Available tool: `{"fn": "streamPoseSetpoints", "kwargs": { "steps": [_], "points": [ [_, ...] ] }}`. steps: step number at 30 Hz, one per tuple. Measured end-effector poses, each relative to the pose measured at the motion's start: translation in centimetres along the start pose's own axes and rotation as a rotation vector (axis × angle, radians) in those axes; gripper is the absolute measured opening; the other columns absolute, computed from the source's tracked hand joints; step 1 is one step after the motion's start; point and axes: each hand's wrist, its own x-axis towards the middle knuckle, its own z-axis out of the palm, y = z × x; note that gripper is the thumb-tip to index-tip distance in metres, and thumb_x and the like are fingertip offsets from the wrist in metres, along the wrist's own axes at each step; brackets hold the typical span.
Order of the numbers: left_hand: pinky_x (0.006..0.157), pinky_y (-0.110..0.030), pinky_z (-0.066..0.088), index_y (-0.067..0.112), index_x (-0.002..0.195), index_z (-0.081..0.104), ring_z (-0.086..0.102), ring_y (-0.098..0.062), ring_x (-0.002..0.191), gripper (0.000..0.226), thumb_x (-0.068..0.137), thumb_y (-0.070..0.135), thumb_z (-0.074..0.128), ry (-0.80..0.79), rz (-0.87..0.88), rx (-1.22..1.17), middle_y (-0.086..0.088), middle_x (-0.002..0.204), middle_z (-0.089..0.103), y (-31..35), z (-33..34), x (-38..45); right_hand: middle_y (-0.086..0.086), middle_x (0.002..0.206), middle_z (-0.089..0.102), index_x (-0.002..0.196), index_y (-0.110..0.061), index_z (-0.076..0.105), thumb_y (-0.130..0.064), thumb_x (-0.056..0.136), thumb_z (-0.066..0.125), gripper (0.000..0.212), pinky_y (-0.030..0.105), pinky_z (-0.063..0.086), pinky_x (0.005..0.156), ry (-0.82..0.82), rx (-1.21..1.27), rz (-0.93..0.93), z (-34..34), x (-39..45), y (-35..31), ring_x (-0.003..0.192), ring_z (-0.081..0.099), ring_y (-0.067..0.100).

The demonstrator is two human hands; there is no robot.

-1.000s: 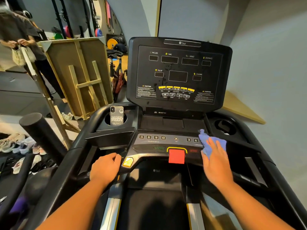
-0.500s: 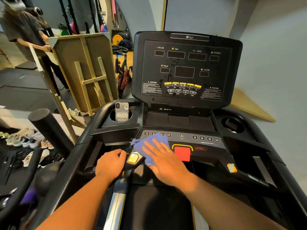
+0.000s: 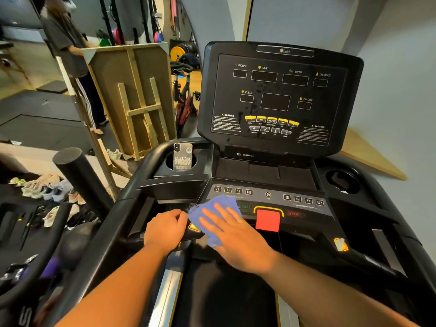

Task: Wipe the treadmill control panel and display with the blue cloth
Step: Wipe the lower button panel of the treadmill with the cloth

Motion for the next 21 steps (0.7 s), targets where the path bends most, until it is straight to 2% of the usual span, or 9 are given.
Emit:
{"fn": "streamPoseSetpoints", "kwargs": {
  "steps": [2,6,9,11,13,15,18,20,21],
  "points": [
    [0.055,-0.024,0.035,0.024,0.076,0.06,0.055,-0.009,0.064,0.037,0.102,0.039,0.039,-0.014,0.007,0.004,0.007,0.075,0.065,-0.1,0.0,0.0,-0.002,0.167,0.014,0.159,-0.022,0.021,-0.041,0.101,0.047,0.066,0.047,0.011,0.125,0.038,0.04,0.087,-0.7,0.1,2.2,0.155,0.005,0.022],
    [0.056,-0.023,0.039,0.024,0.078,0.062,0.061,-0.009,0.067,0.039,0.103,0.041,0.038,-0.017,0.008,-0.009,0.006,0.076,0.069,-0.3,0.2,0.1,-0.003,0.168,0.004,0.16,-0.02,0.014,-0.045,0.105,0.038,0.065,0.046,0.003,0.126,0.081,0.225,0.521,-2.7,4.7,2.5,0.155,-0.005,0.023],
    [0.06,-0.029,0.043,0.022,0.075,0.062,0.062,-0.014,0.068,0.039,0.101,0.04,0.039,0.004,0.013,0.0,0.003,0.074,0.068,-0.2,0.2,0.0,-0.004,0.168,0.002,0.16,-0.025,0.012,-0.045,0.105,0.037,0.064,0.048,-0.002,0.125,0.034,0.216,0.313,-2.1,5.6,-0.1,0.154,-0.011,0.026],
    [0.062,-0.032,0.041,0.02,0.07,0.058,0.06,-0.021,0.068,0.038,0.099,0.037,0.041,0.02,0.009,0.017,0.002,0.072,0.067,0.1,0.1,0.0,-0.007,0.168,0.003,0.16,-0.027,0.013,-0.045,0.105,0.037,0.063,0.043,-0.008,0.124,-0.007,0.161,0.119,-1.5,3.9,-0.7,0.154,-0.012,0.022],
    [0.061,-0.031,0.038,0.021,0.072,0.058,0.056,-0.019,0.066,0.037,0.1,0.037,0.04,0.017,0.003,0.032,0.002,0.073,0.066,0.1,0.0,0.0,-0.009,0.168,0.004,0.16,-0.028,0.013,-0.044,0.104,0.042,0.065,0.039,-0.008,0.123,-0.019,0.117,0.041,-1.3,2.0,0.8,0.154,-0.01,0.017],
    [0.056,-0.027,0.036,0.023,0.076,0.06,0.056,-0.01,0.064,0.037,0.102,0.039,0.039,0.001,0.01,0.025,0.005,0.075,0.066,0.0,0.0,0.0,-0.008,0.168,0.006,0.16,-0.027,0.013,-0.042,0.103,0.046,0.068,0.042,0.0,0.126,0.012,0.106,0.091,-1.5,0.5,3.1,0.155,-0.006,0.014],
    [0.054,-0.02,0.034,0.024,0.079,0.063,0.06,-0.008,0.066,0.038,0.102,0.04,0.039,-0.005,0.01,0.004,0.006,0.077,0.069,-0.1,0.1,-0.1,-0.005,0.167,0.011,0.159,-0.022,0.017,-0.041,0.103,0.046,0.065,0.047,0.013,0.125,0.088,0.217,0.415,-2.4,1.3,4.6,0.155,0.0,0.017],
    [0.054,-0.02,0.035,0.024,0.079,0.063,0.059,-0.007,0.065,0.037,0.103,0.039,0.039,-0.005,0.013,-0.001,0.006,0.077,0.069,0.0,-0.1,-0.1,-0.004,0.168,0.006,0.16,-0.022,0.016,-0.043,0.104,0.04,0.064,0.047,0.006,0.126,0.096,0.224,0.539,-2.5,3.3,2.7,0.155,-0.004,0.022],
    [0.054,-0.021,0.035,0.024,0.08,0.064,0.058,-0.007,0.064,0.037,0.102,0.038,0.039,-0.006,0.016,-0.001,0.006,0.077,0.069,0.0,-0.1,-0.1,-0.004,0.168,0.004,0.16,-0.023,0.014,-0.044,0.105,0.039,0.064,0.046,0.001,0.126,0.091,0.215,0.515,-2.4,4.0,1.6,0.155,-0.007,0.025]
  ]
}}
